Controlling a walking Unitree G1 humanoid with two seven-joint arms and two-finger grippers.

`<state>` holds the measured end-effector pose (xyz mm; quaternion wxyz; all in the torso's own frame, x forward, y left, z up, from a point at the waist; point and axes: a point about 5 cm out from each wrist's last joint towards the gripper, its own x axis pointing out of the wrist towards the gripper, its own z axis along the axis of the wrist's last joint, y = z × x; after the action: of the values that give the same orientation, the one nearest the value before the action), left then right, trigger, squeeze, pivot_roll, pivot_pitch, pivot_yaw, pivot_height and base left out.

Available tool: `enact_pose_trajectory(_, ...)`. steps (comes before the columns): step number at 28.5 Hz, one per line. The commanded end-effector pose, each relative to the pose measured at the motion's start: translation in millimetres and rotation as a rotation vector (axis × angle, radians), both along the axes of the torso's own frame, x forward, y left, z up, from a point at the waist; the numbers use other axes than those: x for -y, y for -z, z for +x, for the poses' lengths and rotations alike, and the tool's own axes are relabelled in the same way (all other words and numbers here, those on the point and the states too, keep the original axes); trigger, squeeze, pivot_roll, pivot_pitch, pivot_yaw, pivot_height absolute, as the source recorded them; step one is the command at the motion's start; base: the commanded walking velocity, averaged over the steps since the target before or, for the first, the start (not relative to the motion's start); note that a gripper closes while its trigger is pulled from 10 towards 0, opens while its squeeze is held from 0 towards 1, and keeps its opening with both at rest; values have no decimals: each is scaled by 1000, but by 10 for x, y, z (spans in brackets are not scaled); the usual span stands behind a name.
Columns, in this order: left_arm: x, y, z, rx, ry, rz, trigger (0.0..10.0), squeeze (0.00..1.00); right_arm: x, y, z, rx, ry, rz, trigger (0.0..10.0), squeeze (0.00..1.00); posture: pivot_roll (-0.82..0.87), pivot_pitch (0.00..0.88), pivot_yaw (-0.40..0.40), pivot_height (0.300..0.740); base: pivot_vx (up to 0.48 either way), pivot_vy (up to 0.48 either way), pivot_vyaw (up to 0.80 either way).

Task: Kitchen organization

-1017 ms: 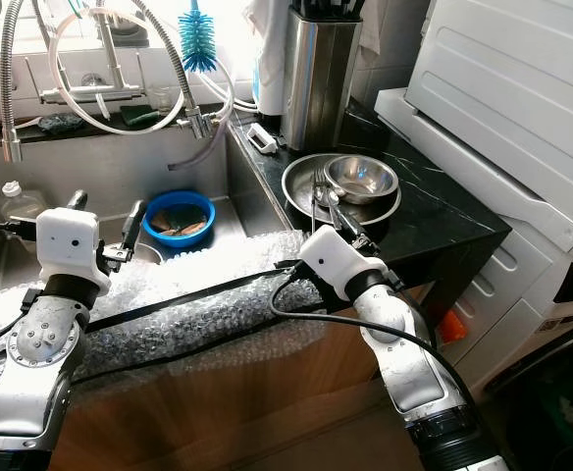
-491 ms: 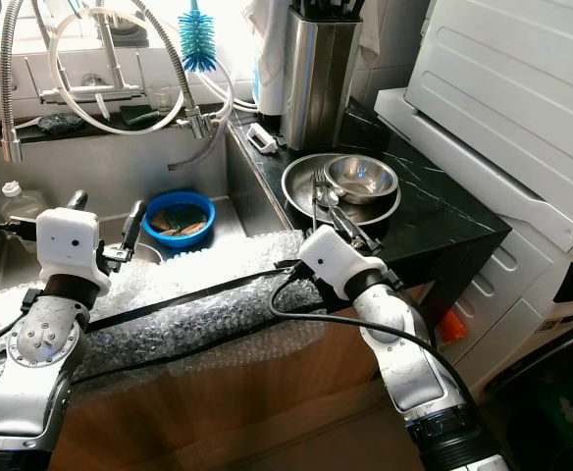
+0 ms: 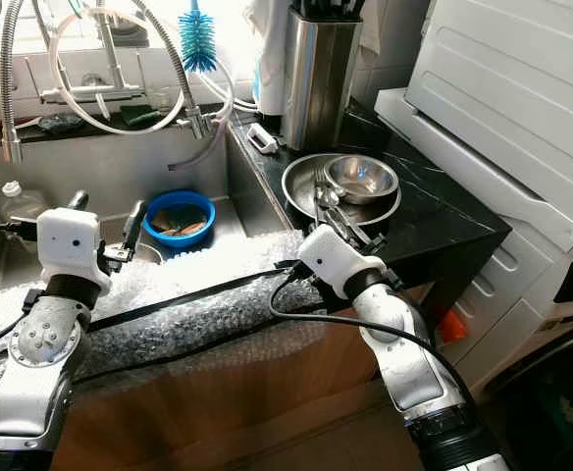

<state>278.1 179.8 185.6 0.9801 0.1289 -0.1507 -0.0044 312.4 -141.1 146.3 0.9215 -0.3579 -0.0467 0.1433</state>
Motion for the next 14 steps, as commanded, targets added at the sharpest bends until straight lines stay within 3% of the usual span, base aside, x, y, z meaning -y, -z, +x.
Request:
enact_pose_trajectory(1, 26, -40, 23, 21, -1, 13, 10000, 0, -2, -23, 17, 7, -8, 0, 0, 0, -30, 0, -86, 727, 0, 0, 0)
enact_pose_trajectory(14, 28, -52, 27, 28, 0, 12, 10000, 0, 0, -54, 26, 33, 2, 3, 0, 0, -30, 0, -85, 727, 0, 0, 0)
